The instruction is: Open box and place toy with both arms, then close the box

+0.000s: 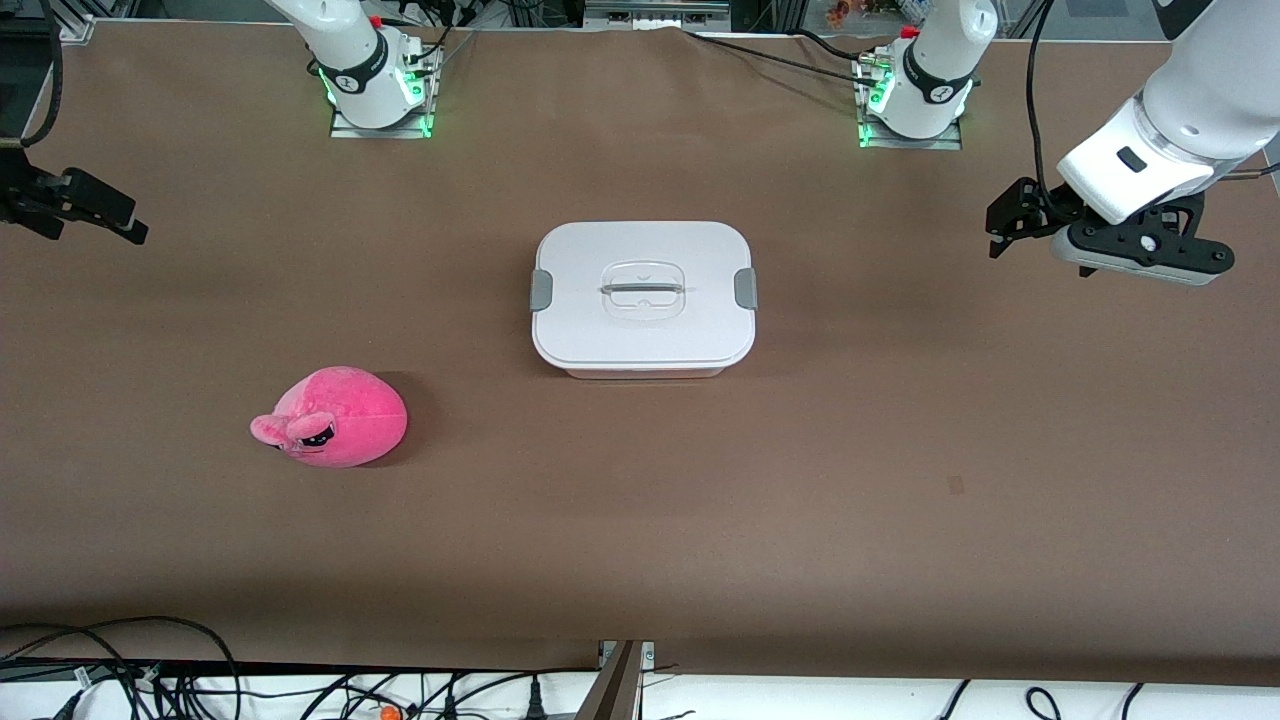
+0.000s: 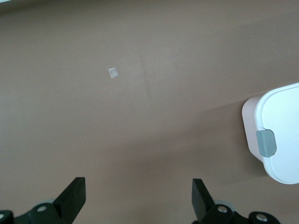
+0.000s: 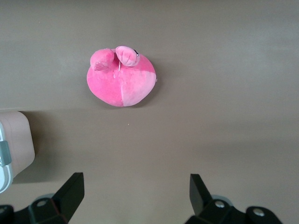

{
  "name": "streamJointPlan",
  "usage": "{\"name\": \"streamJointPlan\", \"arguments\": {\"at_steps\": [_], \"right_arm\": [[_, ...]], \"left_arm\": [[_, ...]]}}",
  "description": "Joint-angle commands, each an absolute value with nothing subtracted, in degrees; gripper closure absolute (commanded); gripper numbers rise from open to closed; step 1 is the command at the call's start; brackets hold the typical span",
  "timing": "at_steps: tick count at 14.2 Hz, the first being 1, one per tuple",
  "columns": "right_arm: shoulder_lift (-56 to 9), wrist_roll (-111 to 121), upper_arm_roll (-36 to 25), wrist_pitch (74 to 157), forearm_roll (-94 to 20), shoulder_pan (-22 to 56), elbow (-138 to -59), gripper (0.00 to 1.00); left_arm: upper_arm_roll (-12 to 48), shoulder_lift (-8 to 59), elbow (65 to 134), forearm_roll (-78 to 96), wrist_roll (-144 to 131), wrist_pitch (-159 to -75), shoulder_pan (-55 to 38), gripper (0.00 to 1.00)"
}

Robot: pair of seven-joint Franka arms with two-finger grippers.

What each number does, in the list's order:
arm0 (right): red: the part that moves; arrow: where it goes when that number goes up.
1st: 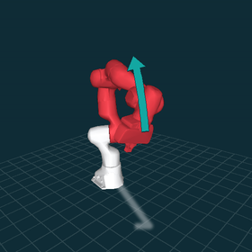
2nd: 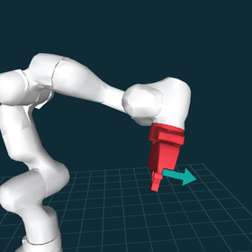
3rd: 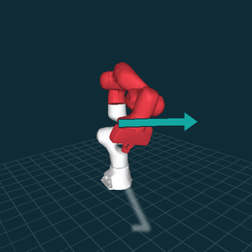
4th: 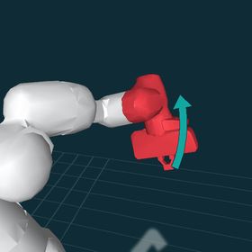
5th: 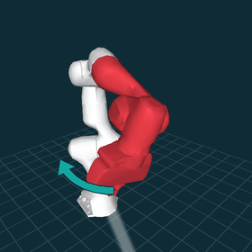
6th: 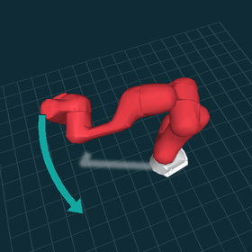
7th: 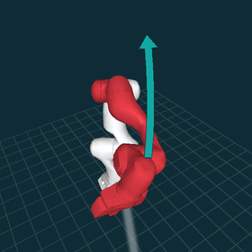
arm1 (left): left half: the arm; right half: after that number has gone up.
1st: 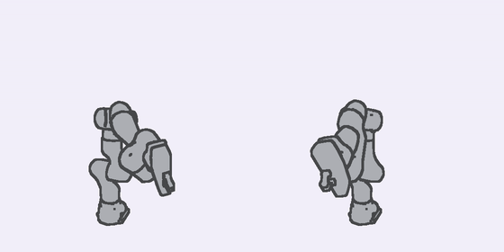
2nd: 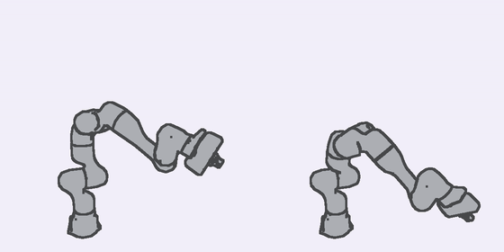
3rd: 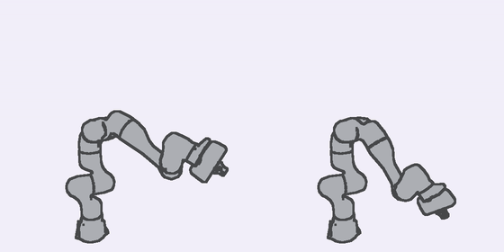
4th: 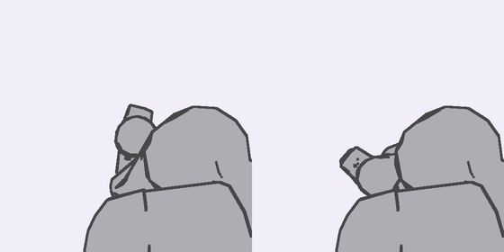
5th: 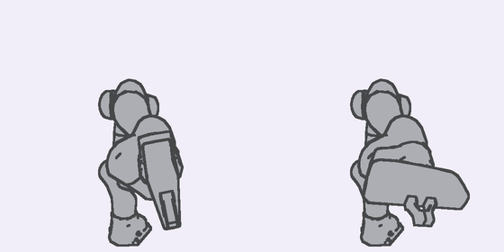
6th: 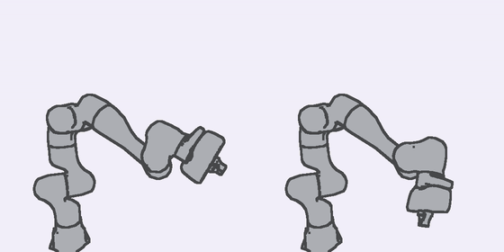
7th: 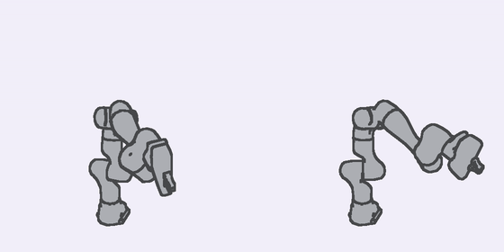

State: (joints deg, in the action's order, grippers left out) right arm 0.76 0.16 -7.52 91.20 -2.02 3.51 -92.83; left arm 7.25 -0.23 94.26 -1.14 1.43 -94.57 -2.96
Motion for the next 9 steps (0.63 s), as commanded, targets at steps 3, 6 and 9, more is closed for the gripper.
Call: {"name": "streamJointPlan", "arguments": {"at_steps": [3, 6, 9], "right_arm": [[-1.4, -0.1, -6.6, 90.7, -2.4, 3.3, -90.4, 0.00], [-1.4, -0.3, -6.6, 91.3, -2.7, 3.5, -90.3, 0.00], [-1.0, 0.5, -7.0, 93.9, -2.5, 3.3, -89.5, 0.00]], "left_arm": [[7.4, 0.5, 92.5, -0.1, 1.5, -93.5, -2.5, 0.00], [7.4, 1.0, 92.3, 0.0, 1.5, -93.5, -2.5, 0.00], [7.4, 1.0, 92.3, 0.2, 1.5, -93.4, -2.6, 0.00]]}}
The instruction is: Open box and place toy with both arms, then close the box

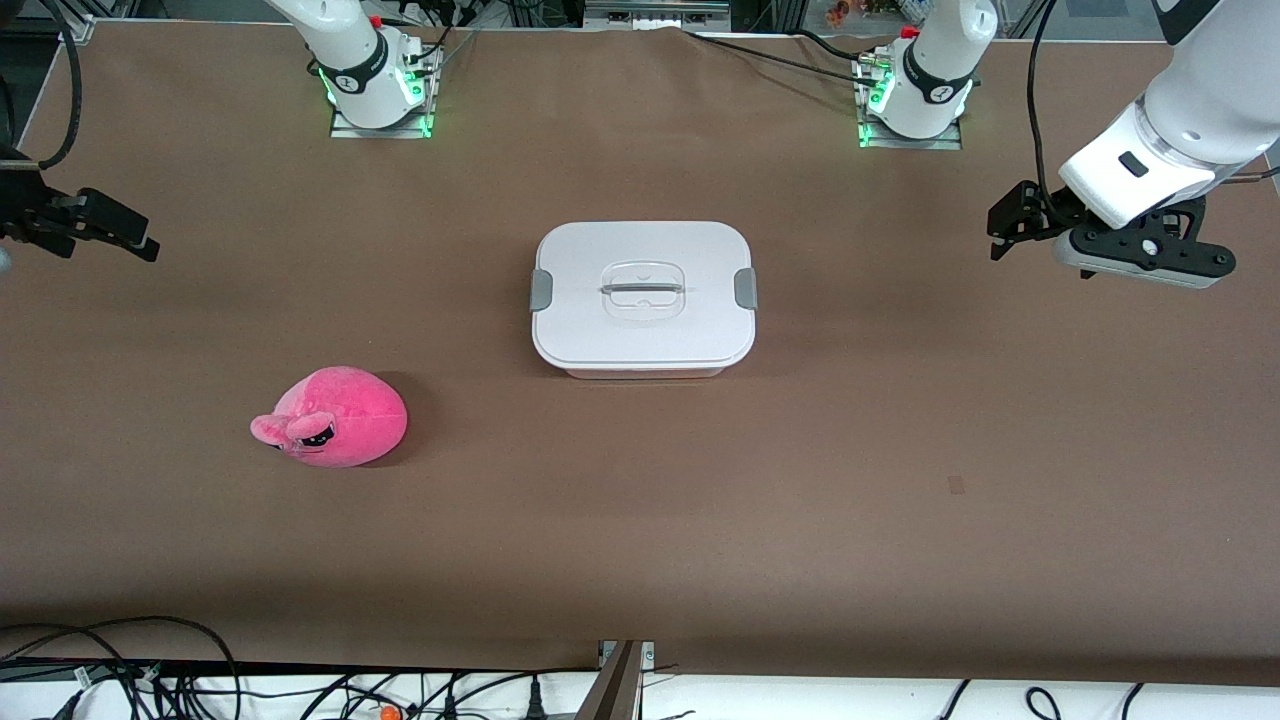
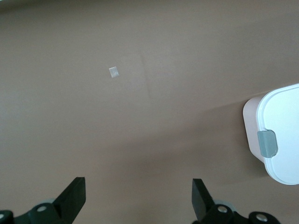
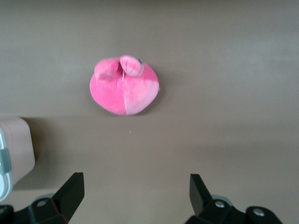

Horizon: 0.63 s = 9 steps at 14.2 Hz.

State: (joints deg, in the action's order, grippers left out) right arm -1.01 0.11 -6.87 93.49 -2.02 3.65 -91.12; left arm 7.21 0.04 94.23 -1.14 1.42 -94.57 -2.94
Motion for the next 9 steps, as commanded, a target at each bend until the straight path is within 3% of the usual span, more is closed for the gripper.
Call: {"name": "streamJointPlan", "arguments": {"at_steps": [1, 9], "right_arm": [[-0.4, 0.5, -7.1, 94.0, -2.8, 3.3, -89.0, 0.00], [-1.0, 0.8, -6.9, 90.7, -2.4, 3.8, -88.9, 0.00]], "left_arm": [[7.4, 1.0, 92.3, 1.0, 1.5, -93.4, -2.5, 0.00], [7.6, 1.4, 91.4, 2.1, 1.8, -88.9, -3.8, 0.00]]}}
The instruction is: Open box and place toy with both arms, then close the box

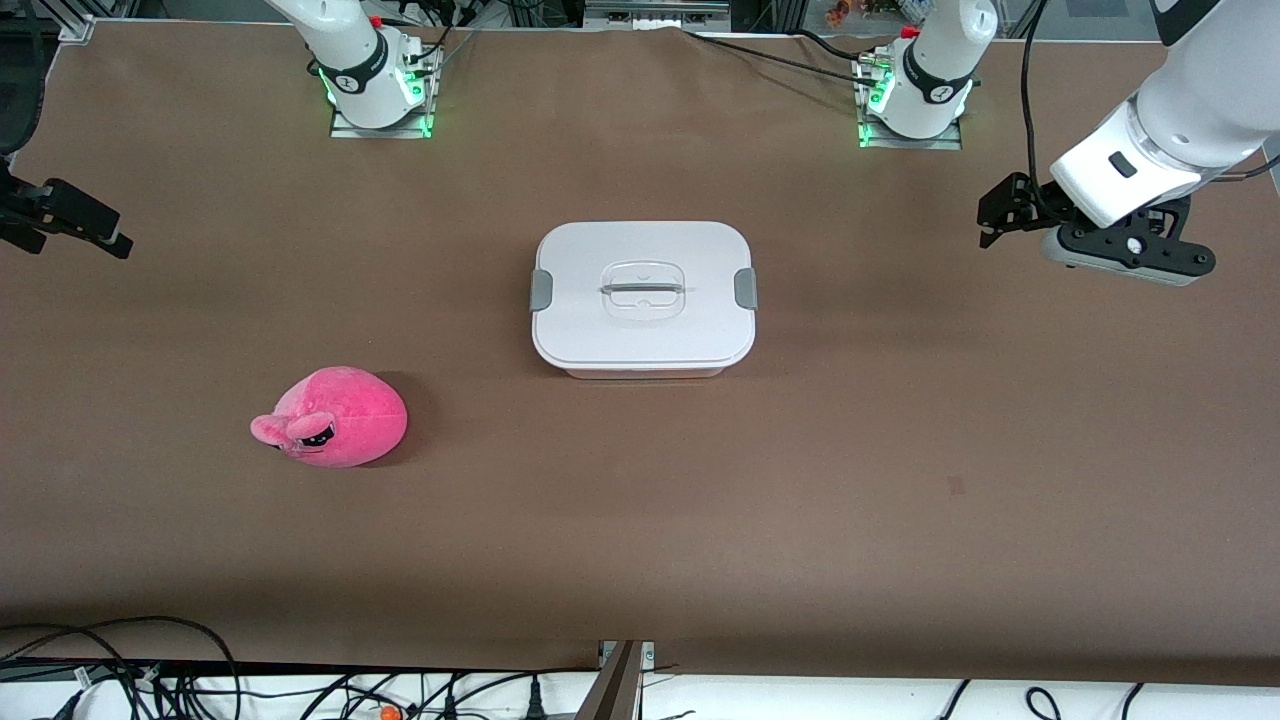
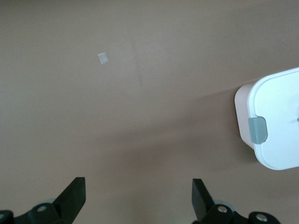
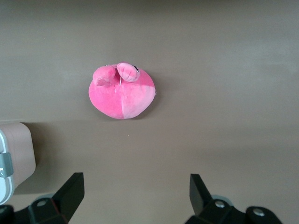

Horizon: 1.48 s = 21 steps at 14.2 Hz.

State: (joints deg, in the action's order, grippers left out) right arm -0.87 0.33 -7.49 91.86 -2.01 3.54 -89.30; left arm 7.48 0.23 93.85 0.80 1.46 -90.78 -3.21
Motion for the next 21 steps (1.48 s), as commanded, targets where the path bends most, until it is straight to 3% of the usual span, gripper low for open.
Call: {"name": "streamJointPlan", "arguments": {"at_steps": [1, 4, 7, 10, 12, 17, 21], "right_arm": [[-1.1, 0.7, -6.9, 90.8, -2.2, 4.7, -88.9, 0.00], [-2.4, 0.8, -7.0, 91.0, -2.2, 5.1, -88.9, 0.00], [-3.3, 0.7, -6.9, 90.7, -2.1, 6.1, -89.3, 0.00], [-3.8, 1.0, -6.9, 91.1, -2.1, 6.2, -89.4, 0.00], [-4.7, 4.1, -6.9, 91.7, -2.1, 6.2, -90.3, 0.00], [-11.3, 7.5, -6.9, 100.0, -3.1, 6.2, -93.0, 0.00], [-16.7, 7.5, -5.5, 114.9, -4.7, 6.2, -98.9, 0.00]], "left_arm": [[8.3, 1.4, 91.4, 2.1, 1.8, -88.8, -4.5, 0.00], [10.8, 1.6, 91.2, 2.7, 1.8, -89.3, -6.1, 0.00], [14.4, 9.2, 83.6, 4.4, 1.9, -89.8, -11.7, 0.00], [14.5, 16.5, 81.6, 4.2, 1.9, -90.4, -20.1, 0.00], [14.5, 22.1, 81.2, 4.2, 2.8, -97.0, -24.0, 0.00], [14.4, 29.8, 81.6, 3.5, 9.4, -110.9, -31.1, 0.00], [14.5, 34.1, 82.3, -2.6, 21.5, -117.8, -33.2, 0.00]]}}
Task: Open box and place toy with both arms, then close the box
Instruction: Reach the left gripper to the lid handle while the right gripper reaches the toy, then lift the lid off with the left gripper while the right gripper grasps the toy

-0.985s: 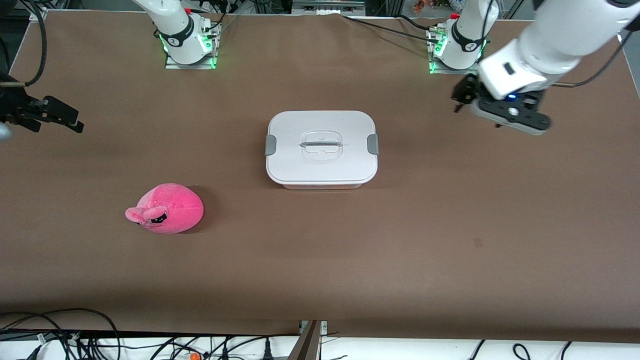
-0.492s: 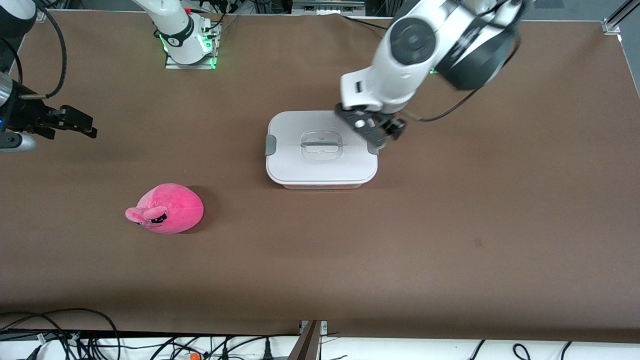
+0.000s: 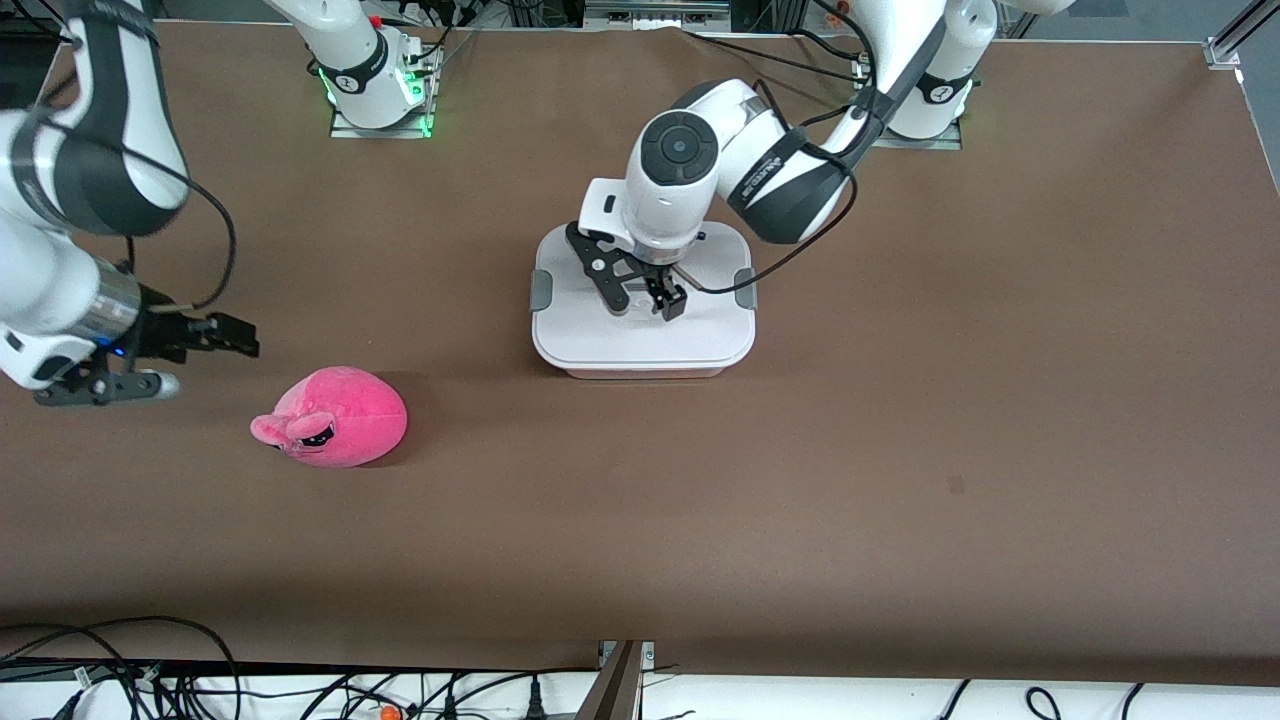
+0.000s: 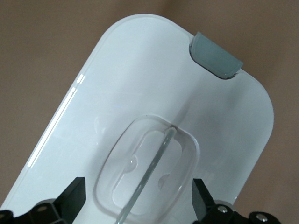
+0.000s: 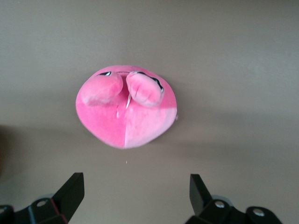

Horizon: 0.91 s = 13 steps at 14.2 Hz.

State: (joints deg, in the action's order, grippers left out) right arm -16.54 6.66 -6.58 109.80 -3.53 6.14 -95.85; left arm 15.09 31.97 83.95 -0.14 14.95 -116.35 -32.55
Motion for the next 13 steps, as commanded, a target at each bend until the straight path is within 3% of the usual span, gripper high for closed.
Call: {"name": "streamJointPlan", "arguments": {"at_steps": [1, 2, 3, 4, 5, 6, 8, 11, 13], "right_arm": [[-17.3, 7.5, -5.1, 117.4, -4.7, 6.2, -100.4, 0.00], [-17.6, 7.5, -4.7, 120.1, -4.7, 6.2, -101.9, 0.00], [-18.4, 7.6, -4.3, 123.0, -4.7, 6.2, -103.3, 0.00], [-19.2, 7.8, -4.0, 125.4, -4.7, 6.2, -104.2, 0.00], [-20.1, 7.9, -3.6, 127.4, -4.7, 6.2, -104.8, 0.00], [-20.9, 8.2, -3.6, 128.5, -4.7, 6.2, -105.0, 0.00], [-22.2, 8.6, -3.6, 130.9, -4.7, 6.2, -105.7, 0.00], [-24.0, 10.4, -3.3, 135.9, -4.6, 6.2, -107.5, 0.00], [-25.0, 11.2, -3.3, 136.9, -4.7, 6.2, -107.5, 0.17]], "left_arm": [[14.5, 34.9, 82.3, -2.6, 24.1, -118.1, -33.2, 0.00], [14.5, 35.2, 82.4, -2.7, 26.6, -118.5, -33.4, 0.00], [14.5, 35.5, 82.4, -2.7, 29.4, -118.5, -33.4, 0.23], [14.6, 35.5, 82.4, -2.6, 32.4, -117.9, -33.4, 0.58], [14.6, 35.5, 82.4, -2.5, 34.1, -117.6, -33.4, 0.79], [14.5, 35.3, 82.5, -2.5, 34.2, -117.3, -33.4, 0.90], [14.6, 35.0, 82.4, -2.4, 34.2, -116.8, -33.3, 1.00], [15.6, 34.0, 82.3, -1.9, 34.4, -113.2, -33.1, 1.00], [17.7, 32.6, 82.4, -1.8, 34.5, -109.5, -32.5, 1.00]]}}
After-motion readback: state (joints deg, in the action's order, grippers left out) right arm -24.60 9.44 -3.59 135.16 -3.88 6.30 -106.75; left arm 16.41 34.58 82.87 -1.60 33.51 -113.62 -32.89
